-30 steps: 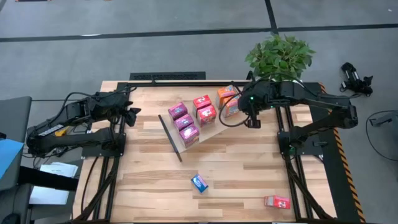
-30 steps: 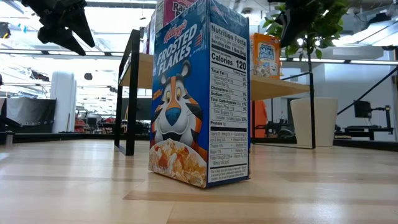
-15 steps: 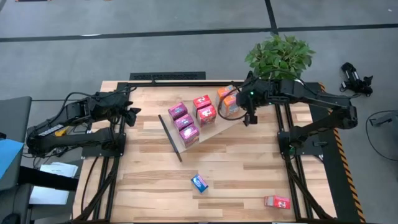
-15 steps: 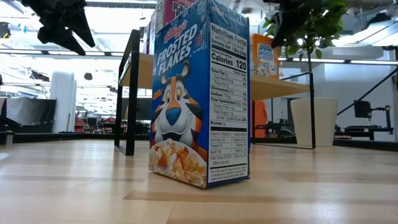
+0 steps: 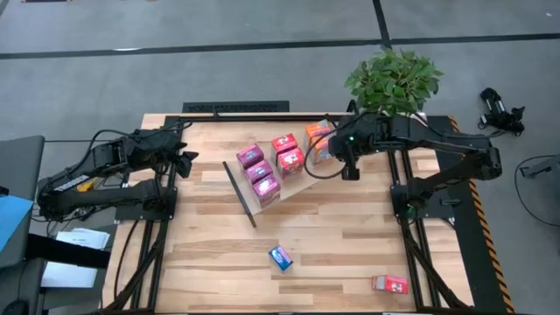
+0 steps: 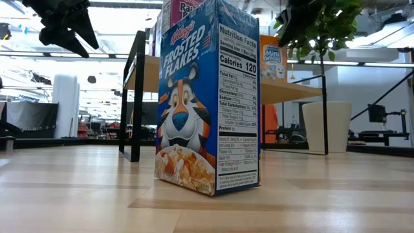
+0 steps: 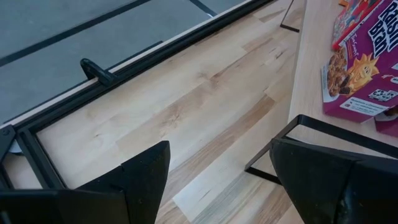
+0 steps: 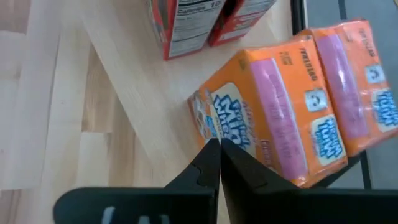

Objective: Stack cereal on shelf
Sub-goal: Put the orange cereal box aligned with the other orange cereal box on the shelf

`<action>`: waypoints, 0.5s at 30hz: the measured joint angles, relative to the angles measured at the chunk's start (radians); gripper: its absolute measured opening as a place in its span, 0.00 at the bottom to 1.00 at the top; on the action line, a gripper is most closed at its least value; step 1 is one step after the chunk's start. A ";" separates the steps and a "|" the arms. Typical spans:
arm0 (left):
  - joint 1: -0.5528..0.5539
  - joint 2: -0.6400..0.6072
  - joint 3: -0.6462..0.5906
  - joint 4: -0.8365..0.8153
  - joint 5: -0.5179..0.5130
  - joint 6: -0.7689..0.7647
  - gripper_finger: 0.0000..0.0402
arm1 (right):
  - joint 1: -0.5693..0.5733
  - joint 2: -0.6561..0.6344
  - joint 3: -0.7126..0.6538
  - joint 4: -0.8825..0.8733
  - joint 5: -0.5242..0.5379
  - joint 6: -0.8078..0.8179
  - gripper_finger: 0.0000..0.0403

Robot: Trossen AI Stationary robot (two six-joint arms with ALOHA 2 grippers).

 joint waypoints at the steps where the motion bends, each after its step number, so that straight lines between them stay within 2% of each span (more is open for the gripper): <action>1: 0.000 0.000 0.000 0.000 0.000 0.000 0.67 | 0.001 0.000 0.000 -0.001 0.001 0.000 0.09; 10: 0.000 0.000 0.000 0.000 0.000 0.000 0.67 | -0.028 0.000 0.000 -0.003 0.056 -0.020 0.03; 15: 0.000 0.000 0.000 0.000 0.000 0.000 0.67 | -0.046 0.000 0.000 0.006 0.056 -0.024 0.07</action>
